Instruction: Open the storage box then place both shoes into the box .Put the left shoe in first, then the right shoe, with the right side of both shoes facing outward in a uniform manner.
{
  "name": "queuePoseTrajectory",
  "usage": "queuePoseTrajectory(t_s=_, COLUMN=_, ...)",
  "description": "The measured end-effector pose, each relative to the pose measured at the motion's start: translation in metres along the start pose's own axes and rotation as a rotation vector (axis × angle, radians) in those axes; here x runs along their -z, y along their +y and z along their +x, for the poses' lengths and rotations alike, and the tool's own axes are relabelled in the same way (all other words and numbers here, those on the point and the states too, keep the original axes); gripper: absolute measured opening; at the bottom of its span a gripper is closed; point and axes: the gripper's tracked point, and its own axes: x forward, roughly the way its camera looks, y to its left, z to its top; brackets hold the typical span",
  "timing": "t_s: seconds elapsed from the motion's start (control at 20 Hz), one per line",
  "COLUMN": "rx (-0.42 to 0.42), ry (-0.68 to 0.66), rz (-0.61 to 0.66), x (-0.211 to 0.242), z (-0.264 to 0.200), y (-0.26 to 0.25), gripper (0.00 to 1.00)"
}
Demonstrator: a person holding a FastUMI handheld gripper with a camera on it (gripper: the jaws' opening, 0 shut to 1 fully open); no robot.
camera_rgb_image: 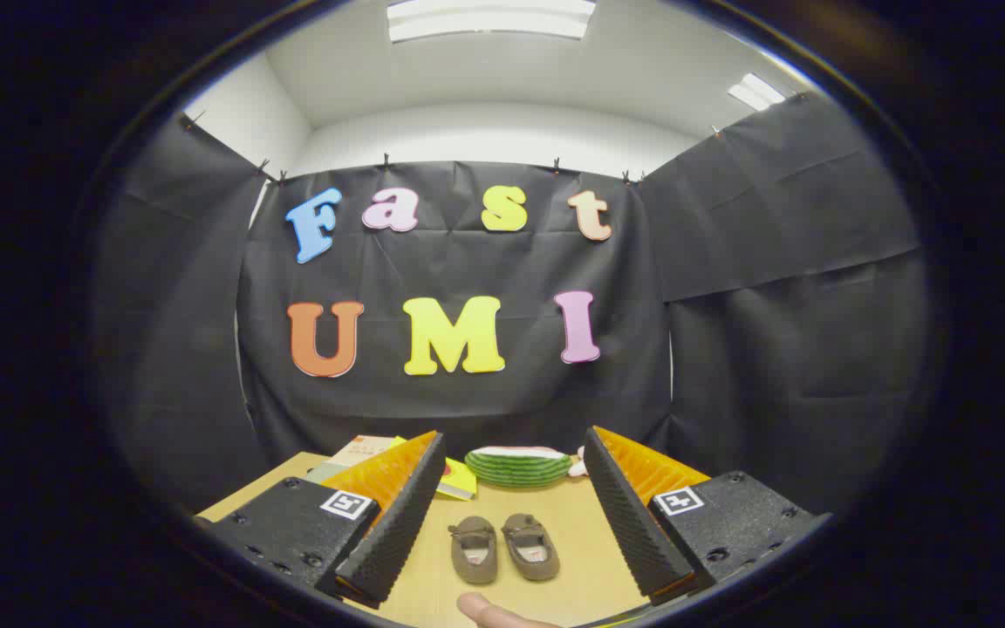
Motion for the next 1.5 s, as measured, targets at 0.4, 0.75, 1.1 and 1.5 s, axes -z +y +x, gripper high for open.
queuePoseTrajectory(t_s=0.4, rx=-0.004, ry=0.041, rz=0.0, x=0.006, z=0.017, y=-0.002, gripper=1.0)
queuePoseTrajectory(t_s=0.75, rx=-0.034, ry=0.059, rz=0.002, x=0.02, z=0.012, y=0.002, gripper=1.0)
queuePoseTrajectory(t_s=1.1, rx=-0.093, ry=0.133, rz=0.016, x=0.048, z=0.04, y=0.026, gripper=1.0)
queuePoseTrajectory(t_s=1.5, rx=-0.192, ry=0.309, rz=0.029, x=0.123, z=0.13, y=0.069, gripper=1.0)
